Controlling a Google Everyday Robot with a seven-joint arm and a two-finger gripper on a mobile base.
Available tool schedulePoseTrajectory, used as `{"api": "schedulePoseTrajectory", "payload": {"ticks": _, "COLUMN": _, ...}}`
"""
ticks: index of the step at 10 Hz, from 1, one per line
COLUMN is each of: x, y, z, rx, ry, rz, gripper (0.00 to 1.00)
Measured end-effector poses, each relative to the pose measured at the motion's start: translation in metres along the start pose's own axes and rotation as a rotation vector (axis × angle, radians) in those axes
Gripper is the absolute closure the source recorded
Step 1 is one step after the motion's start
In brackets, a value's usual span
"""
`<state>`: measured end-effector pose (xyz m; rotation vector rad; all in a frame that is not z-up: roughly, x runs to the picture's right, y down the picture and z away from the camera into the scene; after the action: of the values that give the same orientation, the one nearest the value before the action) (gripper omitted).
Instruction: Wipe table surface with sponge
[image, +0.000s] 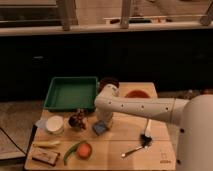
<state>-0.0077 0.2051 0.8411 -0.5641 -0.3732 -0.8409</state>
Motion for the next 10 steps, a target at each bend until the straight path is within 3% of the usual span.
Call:
{"api": "schedulePoseTrajectory", "payload": {"ticks": 2, "x": 0.0, "y": 0.011, "z": 0.001, "rx": -0.009, "ry": -0.003, "rz": 0.008, "gripper": 1.0}}
{"api": "schedulePoseTrajectory", "payload": {"ticks": 4, "x": 0.014, "y": 0.042, "z": 0.0, "rx": -0.018, "ry": -0.006, "rz": 0.044, "gripper": 1.0}}
{"api": "schedulePoseTrajectory", "payload": {"ticks": 6, "x": 0.046, "y": 0.084, "z": -0.006, "rx": -0.015, "ry": 0.007, "rz": 0.098, "gripper": 1.0}}
{"api": "schedulePoseTrajectory", "payload": {"ticks": 10, "x": 0.074, "y": 0.106, "z": -0.015, "rx": -0.002, "ry": 0.023, "rz": 0.161, "gripper": 1.0}}
